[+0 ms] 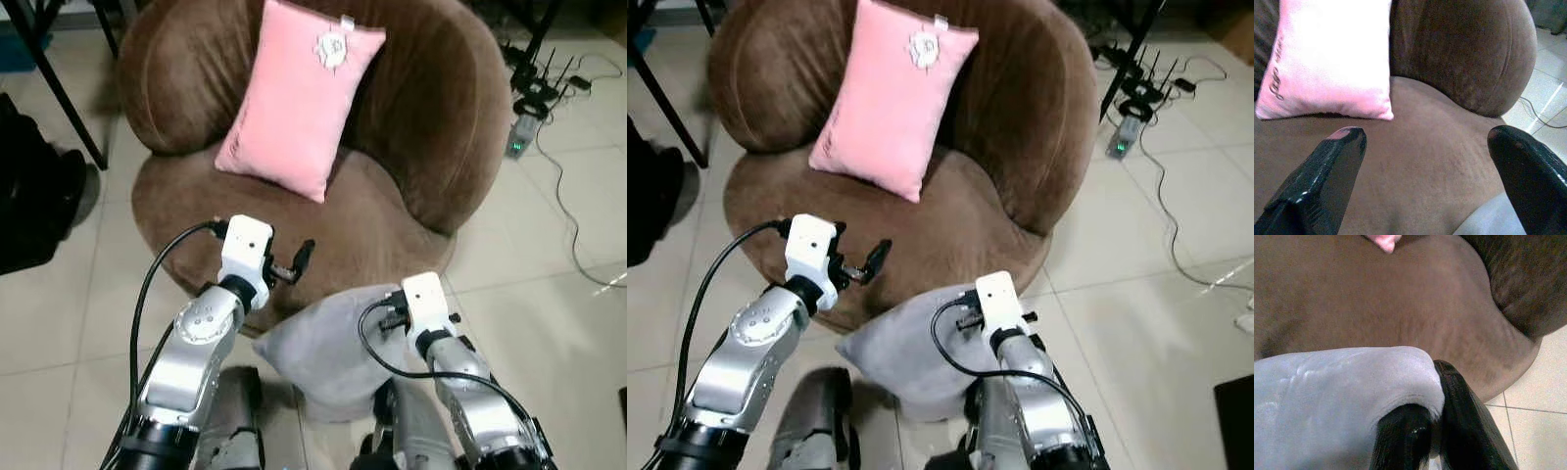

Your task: Move the pillow to the sofa from floor

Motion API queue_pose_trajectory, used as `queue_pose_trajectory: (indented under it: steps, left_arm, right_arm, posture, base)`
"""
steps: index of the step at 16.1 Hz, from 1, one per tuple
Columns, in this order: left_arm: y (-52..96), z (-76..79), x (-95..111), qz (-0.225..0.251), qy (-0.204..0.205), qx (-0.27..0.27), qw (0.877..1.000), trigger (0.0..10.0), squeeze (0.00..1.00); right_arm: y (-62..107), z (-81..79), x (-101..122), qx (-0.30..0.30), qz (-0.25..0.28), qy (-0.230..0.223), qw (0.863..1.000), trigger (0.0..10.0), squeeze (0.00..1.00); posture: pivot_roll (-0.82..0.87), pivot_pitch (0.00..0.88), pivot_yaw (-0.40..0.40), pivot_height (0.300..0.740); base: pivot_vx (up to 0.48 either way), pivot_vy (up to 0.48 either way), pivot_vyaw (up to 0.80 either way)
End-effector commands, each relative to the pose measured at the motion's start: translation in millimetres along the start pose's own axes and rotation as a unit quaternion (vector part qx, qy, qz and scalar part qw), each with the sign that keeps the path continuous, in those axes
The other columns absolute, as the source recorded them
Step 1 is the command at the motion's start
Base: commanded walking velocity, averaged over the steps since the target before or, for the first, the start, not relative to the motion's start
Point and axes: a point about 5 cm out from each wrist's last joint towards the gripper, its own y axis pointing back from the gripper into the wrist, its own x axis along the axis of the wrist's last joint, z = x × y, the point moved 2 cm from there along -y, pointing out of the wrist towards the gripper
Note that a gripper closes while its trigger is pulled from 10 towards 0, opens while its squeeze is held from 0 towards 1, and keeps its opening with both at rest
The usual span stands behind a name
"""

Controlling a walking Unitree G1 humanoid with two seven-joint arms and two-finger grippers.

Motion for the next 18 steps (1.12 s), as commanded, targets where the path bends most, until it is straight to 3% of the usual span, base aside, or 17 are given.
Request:
queue_pose_trajectory:
  steps: [1,6,18]
  left_arm:
    - [-1.1,3.3,0,0.001,-0.003,-0.007,1.000,10.0,0.00]
    - [-4.0,4.1,1,0.001,-0.003,-0.012,1.000,10.0,0.00]
    - [-5.4,2.7,0,0.001,0.002,-0.009,1.000,10.0,0.00]
  right_arm:
    - [-3.1,8.3,23,-0.020,0.051,0.002,0.999,0.0,0.00]
    - [-6.8,9.3,26,-0.023,0.055,-0.002,0.998,0.0,0.00]
    - [-13.6,11.8,36,-0.030,0.069,-0.005,0.997,0.0,0.00]
  posture:
    - [0.06,0.129,-0.051,0.690]
    - [0.06,0.124,-0.045,0.740]
    - [0.07,0.127,-0.046,0.740]
  base:
    - [0.000,0.000,0.00]
    - [0.000,0.000,0.00]
    - [0.000,0.000,0.00]
